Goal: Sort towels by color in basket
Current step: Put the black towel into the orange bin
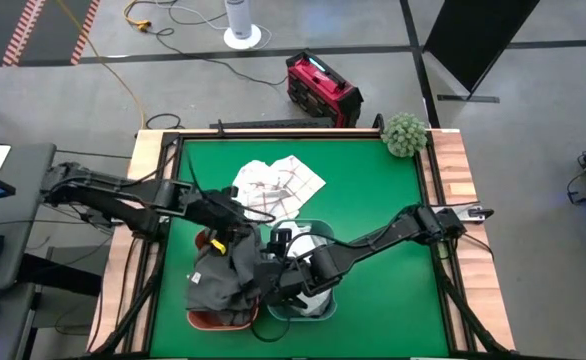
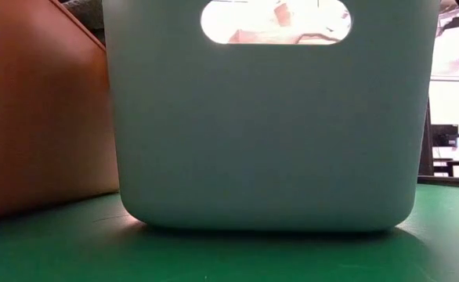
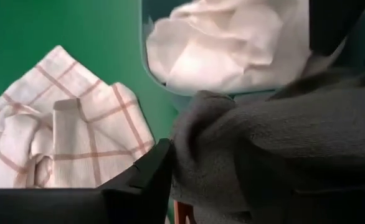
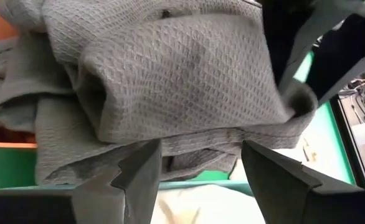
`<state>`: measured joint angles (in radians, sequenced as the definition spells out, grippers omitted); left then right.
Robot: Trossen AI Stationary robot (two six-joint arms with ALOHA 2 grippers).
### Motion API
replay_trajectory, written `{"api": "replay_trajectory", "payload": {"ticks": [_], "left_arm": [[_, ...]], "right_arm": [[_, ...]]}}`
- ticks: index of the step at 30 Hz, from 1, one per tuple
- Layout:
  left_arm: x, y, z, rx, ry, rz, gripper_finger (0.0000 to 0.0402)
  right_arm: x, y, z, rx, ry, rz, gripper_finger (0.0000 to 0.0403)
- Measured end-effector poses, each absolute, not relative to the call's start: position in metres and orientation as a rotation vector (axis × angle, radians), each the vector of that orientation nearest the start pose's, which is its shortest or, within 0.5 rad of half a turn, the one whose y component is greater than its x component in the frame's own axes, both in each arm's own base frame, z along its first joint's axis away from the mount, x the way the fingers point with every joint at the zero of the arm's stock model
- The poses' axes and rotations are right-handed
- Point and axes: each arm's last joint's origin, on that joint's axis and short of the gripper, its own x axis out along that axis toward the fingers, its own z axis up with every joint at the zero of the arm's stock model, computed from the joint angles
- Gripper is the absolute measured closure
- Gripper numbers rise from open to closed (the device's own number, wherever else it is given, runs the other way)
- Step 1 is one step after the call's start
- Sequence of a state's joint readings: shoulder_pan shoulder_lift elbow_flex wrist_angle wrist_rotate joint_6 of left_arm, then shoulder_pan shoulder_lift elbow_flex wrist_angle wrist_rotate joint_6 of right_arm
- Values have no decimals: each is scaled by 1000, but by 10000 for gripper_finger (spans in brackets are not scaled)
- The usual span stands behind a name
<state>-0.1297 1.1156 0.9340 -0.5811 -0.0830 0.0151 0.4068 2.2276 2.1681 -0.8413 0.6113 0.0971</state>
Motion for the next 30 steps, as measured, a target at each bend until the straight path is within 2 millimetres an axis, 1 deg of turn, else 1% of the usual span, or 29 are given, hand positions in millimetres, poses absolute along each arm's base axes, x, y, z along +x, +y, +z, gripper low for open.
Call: {"api": "replay_trajectory", "payload": {"ticks": [1,3,6,7,8,11,15,17,21,23,25,27,30], "left_arm": [[226,-28,286,109,772,-57,246],[228,-31,281,142,801,-70,281],[229,-36,280,187,803,-94,366],[229,-37,280,192,801,-102,382],[229,-38,280,191,802,-111,389],[220,-42,284,186,807,-190,396],[200,-55,300,158,719,-465,398],[188,-62,309,128,666,-566,398],[168,-71,320,38,635,-634,398],[161,-76,317,-13,654,-640,398],[157,-80,308,-42,695,-622,398],[156,-85,296,-48,745,-585,398],[153,-89,274,-33,820,-515,398]], "right_arm": [[453,177,286,-348,775,-228,148],[453,177,286,-347,774,-229,148],[453,177,286,-345,773,-226,148],[453,177,286,-345,773,-226,148],[453,177,286,-345,773,-226,148],[453,177,286,-343,773,-226,148],[453,177,286,-339,772,-225,148],[453,178,287,-336,769,-223,148],[456,181,287,-326,738,-215,148],[460,183,286,-300,690,-213,148],[466,184,282,-286,627,-199,148],[472,185,277,-293,584,-164,148],[481,183,273,-258,484,-96,148]]}}
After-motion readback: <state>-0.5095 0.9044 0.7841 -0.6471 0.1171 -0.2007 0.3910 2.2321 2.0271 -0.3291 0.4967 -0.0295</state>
